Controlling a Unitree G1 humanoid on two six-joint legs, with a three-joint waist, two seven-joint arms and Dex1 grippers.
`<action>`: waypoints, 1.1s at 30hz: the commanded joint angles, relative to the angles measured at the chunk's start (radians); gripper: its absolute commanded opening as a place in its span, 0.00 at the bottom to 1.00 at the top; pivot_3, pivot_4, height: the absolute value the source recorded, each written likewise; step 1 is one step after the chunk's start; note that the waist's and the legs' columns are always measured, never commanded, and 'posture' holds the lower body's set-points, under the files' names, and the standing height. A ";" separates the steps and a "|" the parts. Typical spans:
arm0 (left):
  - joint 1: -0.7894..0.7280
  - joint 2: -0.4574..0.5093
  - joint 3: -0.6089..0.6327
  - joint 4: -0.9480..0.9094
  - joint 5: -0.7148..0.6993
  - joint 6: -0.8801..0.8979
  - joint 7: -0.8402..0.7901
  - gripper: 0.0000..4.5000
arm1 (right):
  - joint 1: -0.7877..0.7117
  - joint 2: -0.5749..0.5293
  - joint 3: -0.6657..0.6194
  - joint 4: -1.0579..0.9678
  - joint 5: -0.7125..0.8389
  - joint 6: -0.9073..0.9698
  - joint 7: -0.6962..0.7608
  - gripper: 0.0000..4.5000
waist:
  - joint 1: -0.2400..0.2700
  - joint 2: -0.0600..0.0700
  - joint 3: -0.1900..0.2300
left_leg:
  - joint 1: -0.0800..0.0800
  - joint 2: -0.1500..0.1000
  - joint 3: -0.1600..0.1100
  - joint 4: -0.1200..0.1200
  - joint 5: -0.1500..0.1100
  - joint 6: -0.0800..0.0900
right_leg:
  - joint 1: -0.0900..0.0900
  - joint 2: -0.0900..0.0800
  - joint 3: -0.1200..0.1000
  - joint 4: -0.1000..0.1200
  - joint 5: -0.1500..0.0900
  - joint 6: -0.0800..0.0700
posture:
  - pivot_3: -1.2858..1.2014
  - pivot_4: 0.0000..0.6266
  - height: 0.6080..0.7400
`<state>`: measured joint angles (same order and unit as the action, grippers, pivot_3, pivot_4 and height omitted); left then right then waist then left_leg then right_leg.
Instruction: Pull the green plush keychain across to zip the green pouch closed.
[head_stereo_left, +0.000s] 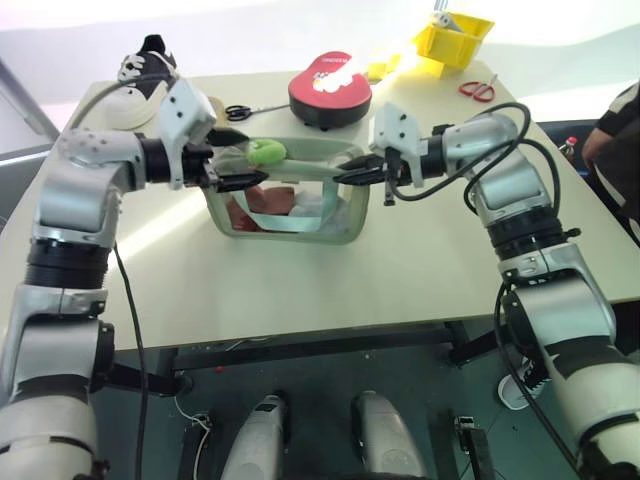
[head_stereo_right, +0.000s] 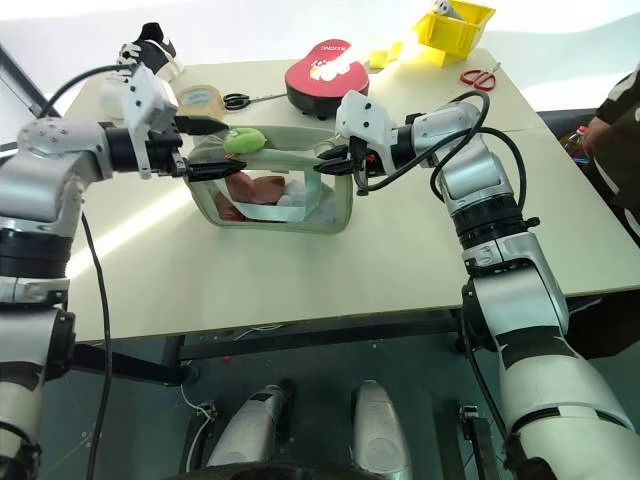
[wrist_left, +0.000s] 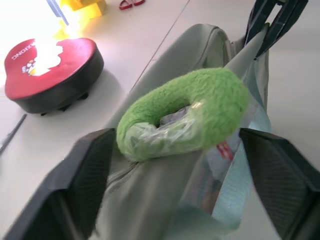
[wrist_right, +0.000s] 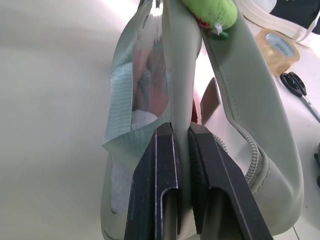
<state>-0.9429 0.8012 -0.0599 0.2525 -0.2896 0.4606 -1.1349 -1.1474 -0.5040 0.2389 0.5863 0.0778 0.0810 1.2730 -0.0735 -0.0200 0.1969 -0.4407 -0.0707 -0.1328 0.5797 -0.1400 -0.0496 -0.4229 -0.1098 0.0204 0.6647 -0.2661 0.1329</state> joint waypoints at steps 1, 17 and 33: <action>0.033 0.095 0.031 -0.030 0.006 0.002 -0.068 0.98 | -0.031 -0.014 -0.028 -0.004 -0.004 -0.013 -0.003 0.00 | 0.000 0.000 0.000 | 0.000 0.000 0.000 0.000 0.000 0.000 | 0.000 0.000 0.000 0.000 0.000 0.000 | 0.52 0.24 1.00; 0.101 0.016 0.039 0.099 0.081 -0.137 0.015 0.24 | -0.051 -0.007 -0.033 0.019 -0.016 -0.018 0.001 0.00 | 0.003 0.000 0.000 | 0.000 0.000 -0.001 0.000 0.000 0.000 | 0.000 0.000 0.000 0.000 0.000 0.000 | 0.52 0.24 1.00; 0.180 0.073 0.074 -0.040 0.049 -0.056 -0.006 0.00 | -0.125 0.097 -0.067 -0.034 0.037 0.041 -0.053 0.71 | -0.002 0.001 0.000 | 0.000 0.000 -0.001 0.000 0.000 0.000 | -0.001 0.000 0.000 0.000 0.000 0.000 | 0.52 0.24 1.00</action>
<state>-0.7533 0.8558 -0.0194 0.2445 -0.2313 0.4066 -1.1493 -1.1994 -0.4461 0.2056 0.6098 0.0798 0.1256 1.2525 -0.0756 -0.0194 0.1969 -0.4409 -0.0703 -0.1334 0.5793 -0.1399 -0.0496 -0.4239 -0.1092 0.0204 0.6652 -0.2661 0.1327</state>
